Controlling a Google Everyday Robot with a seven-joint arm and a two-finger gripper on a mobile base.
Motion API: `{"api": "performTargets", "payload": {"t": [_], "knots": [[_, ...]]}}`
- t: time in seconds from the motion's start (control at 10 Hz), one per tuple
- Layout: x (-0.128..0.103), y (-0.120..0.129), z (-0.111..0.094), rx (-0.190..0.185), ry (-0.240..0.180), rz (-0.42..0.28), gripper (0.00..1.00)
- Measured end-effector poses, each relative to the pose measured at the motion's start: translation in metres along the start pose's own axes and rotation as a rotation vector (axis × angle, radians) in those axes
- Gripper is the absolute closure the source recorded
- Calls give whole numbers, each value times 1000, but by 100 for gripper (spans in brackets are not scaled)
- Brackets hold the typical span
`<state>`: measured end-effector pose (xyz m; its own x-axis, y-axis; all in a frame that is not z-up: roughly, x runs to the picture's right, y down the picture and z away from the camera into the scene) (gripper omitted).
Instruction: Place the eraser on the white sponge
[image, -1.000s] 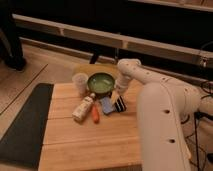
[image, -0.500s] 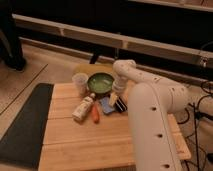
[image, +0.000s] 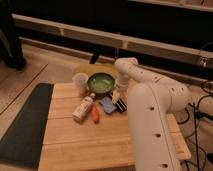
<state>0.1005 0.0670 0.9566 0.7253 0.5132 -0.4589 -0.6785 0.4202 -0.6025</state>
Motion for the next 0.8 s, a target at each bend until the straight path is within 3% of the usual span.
{"api": "performTargets", "payload": {"t": [0.6,0.7,0.8], "knots": [[3,-3,3,0,2,25,35],[3,-4,4,2,2,24,39],[2,-3,3,3,0,22,49]]}}
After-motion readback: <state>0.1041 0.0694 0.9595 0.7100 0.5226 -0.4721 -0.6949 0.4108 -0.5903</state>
